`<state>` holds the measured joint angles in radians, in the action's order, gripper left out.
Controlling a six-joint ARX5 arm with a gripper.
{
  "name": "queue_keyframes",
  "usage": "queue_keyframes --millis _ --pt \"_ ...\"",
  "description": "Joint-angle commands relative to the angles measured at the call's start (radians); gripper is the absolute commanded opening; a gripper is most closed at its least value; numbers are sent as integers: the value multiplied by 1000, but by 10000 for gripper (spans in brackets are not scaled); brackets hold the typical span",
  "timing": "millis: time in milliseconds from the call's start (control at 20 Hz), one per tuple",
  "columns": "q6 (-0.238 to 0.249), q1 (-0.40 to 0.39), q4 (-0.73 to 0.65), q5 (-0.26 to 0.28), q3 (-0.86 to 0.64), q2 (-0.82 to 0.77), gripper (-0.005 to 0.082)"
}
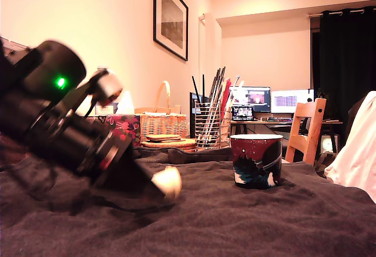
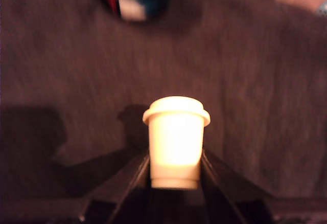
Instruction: Pick up the coffee capsules on the table and drop them inside the coffee cup
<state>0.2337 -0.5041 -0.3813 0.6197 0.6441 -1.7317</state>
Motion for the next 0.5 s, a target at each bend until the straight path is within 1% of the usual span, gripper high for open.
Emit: queue_keyframes --millis 0,50,150,350,400,450 --pt "-8 -3 -9 13 21 50 142" --pt "-25 -3 -9 21 33 64 142" --pt "-36 -3 -9 32 68 85 142" --pt "-80 -3 -10 35 145 92 142" --pt "-80 -3 -11 35 162 92 142" --pt "-97 -3 -10 35 177 92 142"
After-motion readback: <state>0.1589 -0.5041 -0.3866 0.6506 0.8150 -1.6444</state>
